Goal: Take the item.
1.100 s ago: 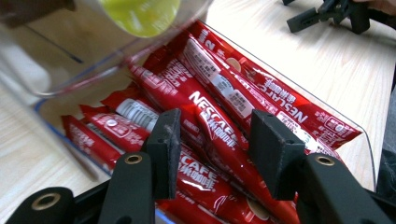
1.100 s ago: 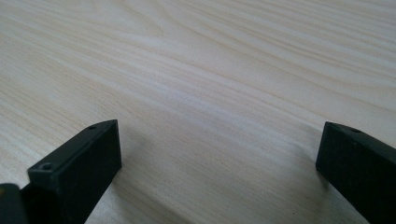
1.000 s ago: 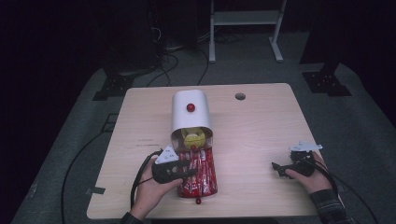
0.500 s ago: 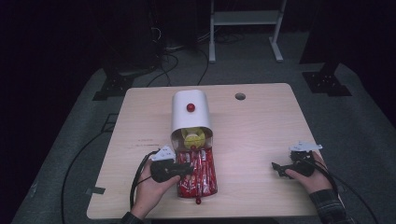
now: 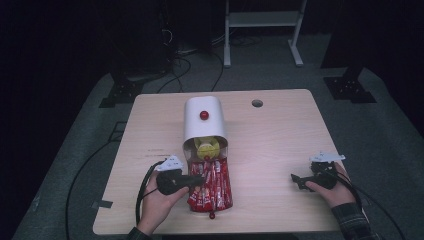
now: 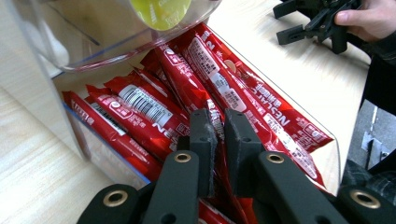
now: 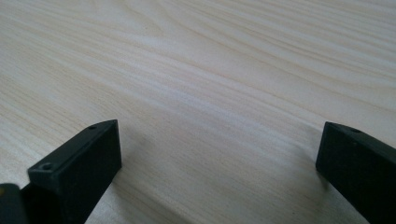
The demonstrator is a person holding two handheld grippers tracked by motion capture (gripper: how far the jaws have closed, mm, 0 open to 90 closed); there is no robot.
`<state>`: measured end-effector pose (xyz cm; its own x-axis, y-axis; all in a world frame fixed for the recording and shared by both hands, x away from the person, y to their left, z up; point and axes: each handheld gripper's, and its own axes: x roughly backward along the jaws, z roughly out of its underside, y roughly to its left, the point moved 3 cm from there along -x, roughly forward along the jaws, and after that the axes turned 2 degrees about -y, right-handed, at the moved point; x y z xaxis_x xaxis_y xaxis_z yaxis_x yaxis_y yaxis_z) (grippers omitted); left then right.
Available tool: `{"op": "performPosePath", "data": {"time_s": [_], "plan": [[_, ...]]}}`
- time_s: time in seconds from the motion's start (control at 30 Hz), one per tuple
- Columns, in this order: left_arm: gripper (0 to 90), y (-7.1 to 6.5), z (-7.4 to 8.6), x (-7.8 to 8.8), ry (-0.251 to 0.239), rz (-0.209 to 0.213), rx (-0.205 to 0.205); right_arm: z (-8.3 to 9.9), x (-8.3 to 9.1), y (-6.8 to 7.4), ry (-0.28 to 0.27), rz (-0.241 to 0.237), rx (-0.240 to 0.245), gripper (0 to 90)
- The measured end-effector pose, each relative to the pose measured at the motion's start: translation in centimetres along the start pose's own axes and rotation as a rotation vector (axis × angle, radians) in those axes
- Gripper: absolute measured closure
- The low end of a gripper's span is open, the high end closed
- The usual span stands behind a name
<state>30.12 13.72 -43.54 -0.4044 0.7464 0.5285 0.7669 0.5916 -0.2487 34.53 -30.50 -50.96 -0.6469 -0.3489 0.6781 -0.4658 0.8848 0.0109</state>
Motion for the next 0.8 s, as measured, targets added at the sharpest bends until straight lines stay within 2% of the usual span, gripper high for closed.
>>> {"op": "performPosePath", "data": {"time_s": [0.23,0.8], "plan": [[82.6,-0.1,0.2,0.7,0.002,0.013,0.013,0.0,0.0,0.0,0.0,0.0,0.0,0.0],[82.9,0.2,1.4,3.1,-0.004,-0.009,0.029,0.0,0.0,0.0,0.0,0.0,0.0,0.0]]}}
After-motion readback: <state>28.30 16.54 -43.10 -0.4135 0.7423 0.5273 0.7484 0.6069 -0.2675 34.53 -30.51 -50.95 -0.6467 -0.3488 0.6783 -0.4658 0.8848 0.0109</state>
